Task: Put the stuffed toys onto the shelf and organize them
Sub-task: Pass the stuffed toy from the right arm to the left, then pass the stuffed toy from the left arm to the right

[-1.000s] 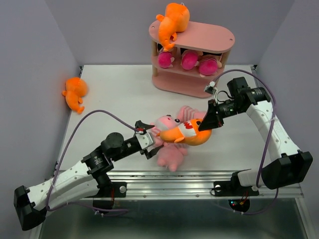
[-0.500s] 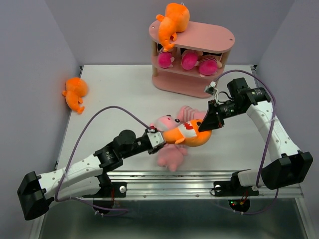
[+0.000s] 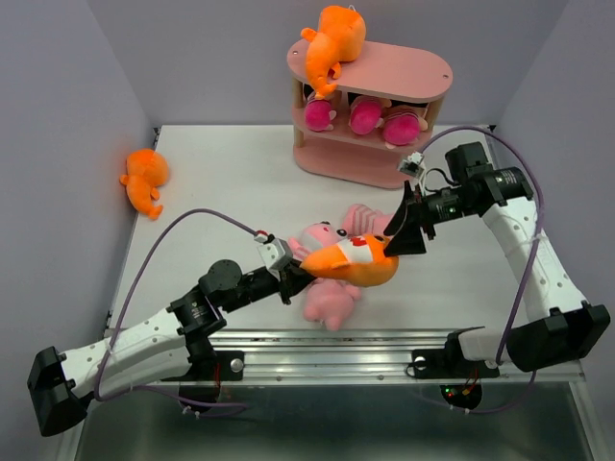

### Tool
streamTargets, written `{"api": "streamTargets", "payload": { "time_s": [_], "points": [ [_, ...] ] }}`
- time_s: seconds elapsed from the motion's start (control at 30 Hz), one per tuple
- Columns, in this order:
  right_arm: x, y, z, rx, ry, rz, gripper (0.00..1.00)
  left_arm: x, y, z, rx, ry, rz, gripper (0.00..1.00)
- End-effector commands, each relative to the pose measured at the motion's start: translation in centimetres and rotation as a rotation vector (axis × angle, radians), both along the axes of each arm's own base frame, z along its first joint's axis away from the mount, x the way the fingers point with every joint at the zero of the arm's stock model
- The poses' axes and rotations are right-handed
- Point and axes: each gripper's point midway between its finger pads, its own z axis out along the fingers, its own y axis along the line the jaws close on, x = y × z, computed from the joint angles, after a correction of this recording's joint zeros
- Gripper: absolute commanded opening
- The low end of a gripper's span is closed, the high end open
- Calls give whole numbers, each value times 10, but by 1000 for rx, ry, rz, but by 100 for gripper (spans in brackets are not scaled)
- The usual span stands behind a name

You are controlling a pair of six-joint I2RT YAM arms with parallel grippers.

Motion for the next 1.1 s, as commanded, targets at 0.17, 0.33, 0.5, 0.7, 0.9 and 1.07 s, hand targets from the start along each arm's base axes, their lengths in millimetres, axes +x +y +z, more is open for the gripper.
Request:
{"api": "streamTargets", "payload": {
  "time_s": [0.17, 0.33, 0.5, 0.7, 0.9, 1.07],
  "points": [
    [20, -14, 77, -20, -773, -56, 100, -41, -7, 10, -196, 333, -149, 0],
    [-10, -8, 82, 73, -869, 99, 100, -59, -15, 3, -165, 421, -251, 0],
    [-20, -5, 71, 116, -793, 166, 100, -68, -22, 17, -193, 451, -320, 0],
    [-23, -6, 42, 80, -708, 181, 98, -64, -29, 33, -225, 458, -328, 0],
    [-27, -11, 7, 29, -614, 184, 86, -57, -38, 36, -238, 469, -321, 0],
    [-24, -11, -7, 19, -594, 174, 53, -56, -42, 43, -253, 464, -336, 0]
  ]
}}
